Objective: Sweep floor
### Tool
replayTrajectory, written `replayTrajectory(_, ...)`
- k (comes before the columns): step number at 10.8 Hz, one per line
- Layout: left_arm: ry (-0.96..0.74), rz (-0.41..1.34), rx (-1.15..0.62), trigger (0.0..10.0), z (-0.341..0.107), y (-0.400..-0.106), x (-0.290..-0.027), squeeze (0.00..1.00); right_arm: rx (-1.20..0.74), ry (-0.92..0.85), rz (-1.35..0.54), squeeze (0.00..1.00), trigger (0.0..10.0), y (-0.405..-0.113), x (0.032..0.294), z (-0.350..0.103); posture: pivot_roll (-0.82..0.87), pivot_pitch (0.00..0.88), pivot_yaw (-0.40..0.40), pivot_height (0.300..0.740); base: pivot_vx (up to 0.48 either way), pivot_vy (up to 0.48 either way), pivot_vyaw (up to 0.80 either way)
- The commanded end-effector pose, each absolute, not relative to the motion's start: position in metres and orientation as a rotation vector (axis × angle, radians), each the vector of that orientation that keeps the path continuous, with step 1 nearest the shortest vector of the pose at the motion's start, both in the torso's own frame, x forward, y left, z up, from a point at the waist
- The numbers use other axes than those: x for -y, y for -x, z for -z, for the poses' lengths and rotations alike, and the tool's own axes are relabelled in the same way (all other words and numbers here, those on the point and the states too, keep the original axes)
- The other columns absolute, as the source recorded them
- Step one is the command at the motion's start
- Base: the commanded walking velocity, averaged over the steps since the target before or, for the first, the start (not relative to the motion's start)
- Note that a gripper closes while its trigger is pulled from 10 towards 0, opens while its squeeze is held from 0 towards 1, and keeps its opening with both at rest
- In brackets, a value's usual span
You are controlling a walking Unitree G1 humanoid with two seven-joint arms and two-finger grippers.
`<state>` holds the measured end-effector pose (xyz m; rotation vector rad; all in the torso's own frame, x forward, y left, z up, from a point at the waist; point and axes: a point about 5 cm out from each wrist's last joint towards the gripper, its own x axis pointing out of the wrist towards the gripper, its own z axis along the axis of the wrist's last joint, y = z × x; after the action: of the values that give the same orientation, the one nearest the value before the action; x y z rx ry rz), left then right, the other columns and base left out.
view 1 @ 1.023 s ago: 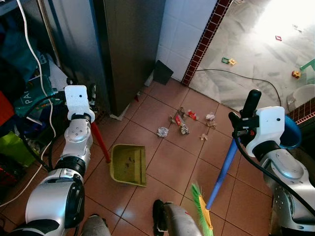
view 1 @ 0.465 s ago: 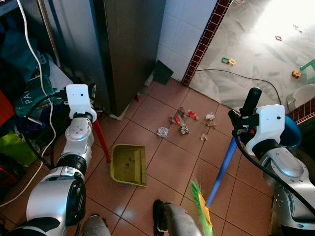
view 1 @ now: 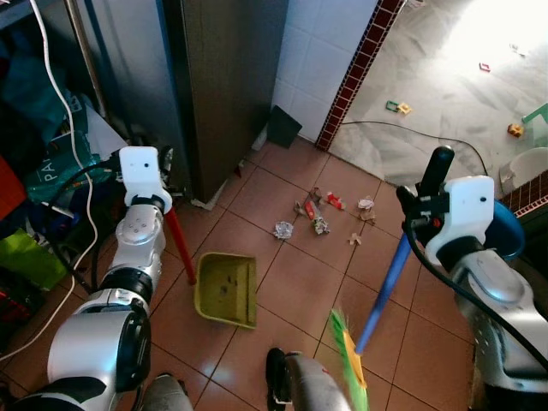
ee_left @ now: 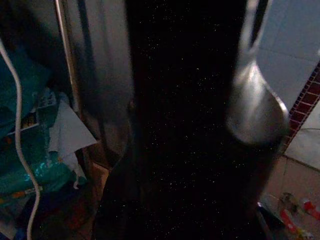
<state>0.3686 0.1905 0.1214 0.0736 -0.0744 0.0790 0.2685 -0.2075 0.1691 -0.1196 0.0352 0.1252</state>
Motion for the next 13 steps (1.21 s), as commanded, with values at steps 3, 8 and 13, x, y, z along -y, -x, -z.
replayTrajectory(3,-0.007,0.039,0.05,0.0,-0.119,-0.372,-0.157,0.0,0.04,0.098,-0.086,0.0,10.0,-0.284,0.202,-0.174,-0.17,0.128,-0.09,0.74,0.0,0.0,0.0)
replayTrajectory(8,-0.138,-0.038,0.13,10.0,-0.153,-0.385,-0.166,0.0,0.171,0.162,-0.058,0.0,10.0,-0.32,0.172,-0.174,0.0,0.013,-0.02,0.74,0.0,0.0,0.0)
replayTrajectory(13,-0.139,0.024,0.15,10.0,-0.163,-0.377,-0.173,0.0,0.244,0.115,-0.056,0.0,10.0,-0.349,0.136,-0.179,0.08,0.0,-0.015,0.74,0.0,0.0,0.0)
